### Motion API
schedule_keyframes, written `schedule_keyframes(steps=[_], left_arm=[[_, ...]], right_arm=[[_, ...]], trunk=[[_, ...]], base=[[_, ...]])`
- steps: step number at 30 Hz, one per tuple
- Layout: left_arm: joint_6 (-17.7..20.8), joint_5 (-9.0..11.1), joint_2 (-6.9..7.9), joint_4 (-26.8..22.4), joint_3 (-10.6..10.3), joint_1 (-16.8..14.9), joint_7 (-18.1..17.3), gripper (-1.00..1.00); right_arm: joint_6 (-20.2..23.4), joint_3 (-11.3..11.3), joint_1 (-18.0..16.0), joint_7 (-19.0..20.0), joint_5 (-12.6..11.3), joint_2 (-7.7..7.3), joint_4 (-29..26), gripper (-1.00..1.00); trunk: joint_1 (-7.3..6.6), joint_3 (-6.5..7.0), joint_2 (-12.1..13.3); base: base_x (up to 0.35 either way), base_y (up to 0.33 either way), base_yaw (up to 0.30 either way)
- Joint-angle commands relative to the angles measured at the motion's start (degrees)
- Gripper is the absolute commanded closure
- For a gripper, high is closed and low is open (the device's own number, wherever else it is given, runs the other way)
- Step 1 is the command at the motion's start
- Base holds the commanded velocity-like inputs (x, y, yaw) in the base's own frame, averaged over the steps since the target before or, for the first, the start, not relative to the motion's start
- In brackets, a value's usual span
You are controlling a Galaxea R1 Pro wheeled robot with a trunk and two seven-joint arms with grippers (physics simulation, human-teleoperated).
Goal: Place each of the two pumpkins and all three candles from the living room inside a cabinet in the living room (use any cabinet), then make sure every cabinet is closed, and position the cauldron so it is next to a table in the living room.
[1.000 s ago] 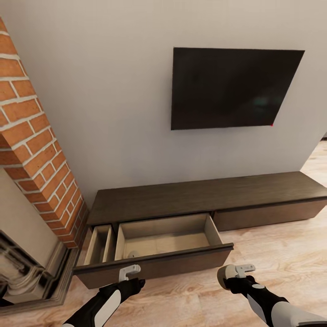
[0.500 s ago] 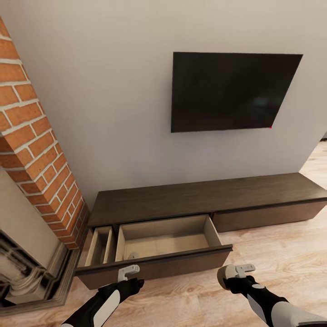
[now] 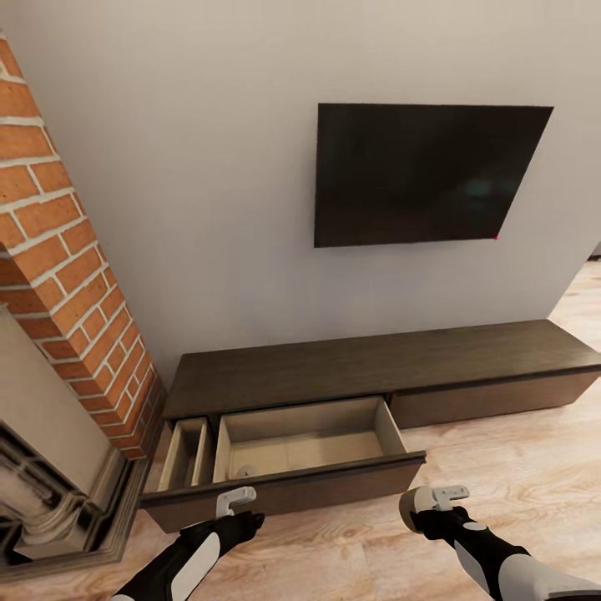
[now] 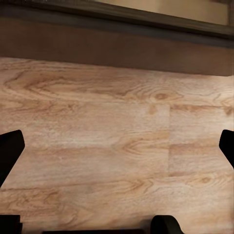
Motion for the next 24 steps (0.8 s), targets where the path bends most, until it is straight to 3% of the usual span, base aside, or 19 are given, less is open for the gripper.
schedule_keyframes(steps=[1, 19, 24], left_arm=[[0.0, 0.0, 0.00, 0.0, 0.0, 0.0, 0.0, -1.00], [0.0, 0.0, 0.00, 0.0, 0.1, 0.0, 0.0, -1.00], [0.0, 0.0, 0.00, 0.0, 0.1, 0.0, 0.1, -1.00]], right_arm=[[0.0, 0.0, 0.0, 0.0, 0.0, 0.00, 0.0, 1.00], [0.0, 0.0, 0.0, 0.0, 0.0, 0.00, 0.0, 1.00], [0.0, 0.0, 0.0, 0.0, 0.0, 0.00, 0.0, 1.00]], trunk=[[-0.23, 0.19, 0.4], [-4.18, 3.42, 7.6], [-5.28, 4.31, 9.6]], base=[[0.000, 0.000, 0.000], [0.000, 0.000, 0.002], [0.000, 0.000, 0.169]])
